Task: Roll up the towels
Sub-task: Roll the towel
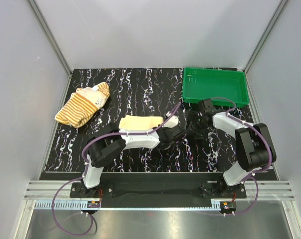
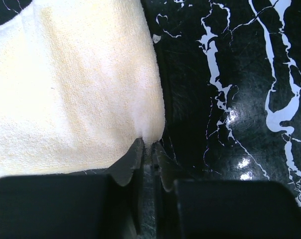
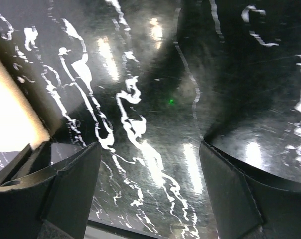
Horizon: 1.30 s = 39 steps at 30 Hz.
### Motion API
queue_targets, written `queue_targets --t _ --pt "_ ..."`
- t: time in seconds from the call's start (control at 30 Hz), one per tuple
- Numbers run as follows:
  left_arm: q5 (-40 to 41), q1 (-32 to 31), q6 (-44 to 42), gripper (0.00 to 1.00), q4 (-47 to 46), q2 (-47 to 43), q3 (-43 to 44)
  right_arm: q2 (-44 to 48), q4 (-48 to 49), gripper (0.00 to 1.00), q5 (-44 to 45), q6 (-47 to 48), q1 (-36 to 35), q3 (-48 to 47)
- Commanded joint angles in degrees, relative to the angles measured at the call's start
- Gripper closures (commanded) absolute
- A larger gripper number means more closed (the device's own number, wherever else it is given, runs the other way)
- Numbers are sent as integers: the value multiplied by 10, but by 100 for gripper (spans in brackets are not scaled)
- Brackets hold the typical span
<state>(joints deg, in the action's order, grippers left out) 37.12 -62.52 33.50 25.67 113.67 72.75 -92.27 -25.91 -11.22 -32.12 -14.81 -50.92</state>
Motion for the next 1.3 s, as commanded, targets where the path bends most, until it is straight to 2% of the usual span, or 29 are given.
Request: queue_targets --t 0.0,0.33,0.53,0.73,1.0,1.27 --pt "-35 6 17 100 -8 -22 -17 6 -46 13 31 29 14 4" --pt "-131 6 74 100 -70 -133 -96 56 -97 13 38 26 19 -7" --pt "-194 6 143 100 -142 -205 -183 91 -109 13 18 13 19 0" --pt "-215 6 230 100 -201 -271 -269 121 -116 14 -2 0 19 7" --pt "-259 25 336 100 -345 -358 -394 160 -80 16 -94 -15 16 34" --pt "-356 99 445 100 -512 -419 -533 184 -6 17 -163 -50 3 68"
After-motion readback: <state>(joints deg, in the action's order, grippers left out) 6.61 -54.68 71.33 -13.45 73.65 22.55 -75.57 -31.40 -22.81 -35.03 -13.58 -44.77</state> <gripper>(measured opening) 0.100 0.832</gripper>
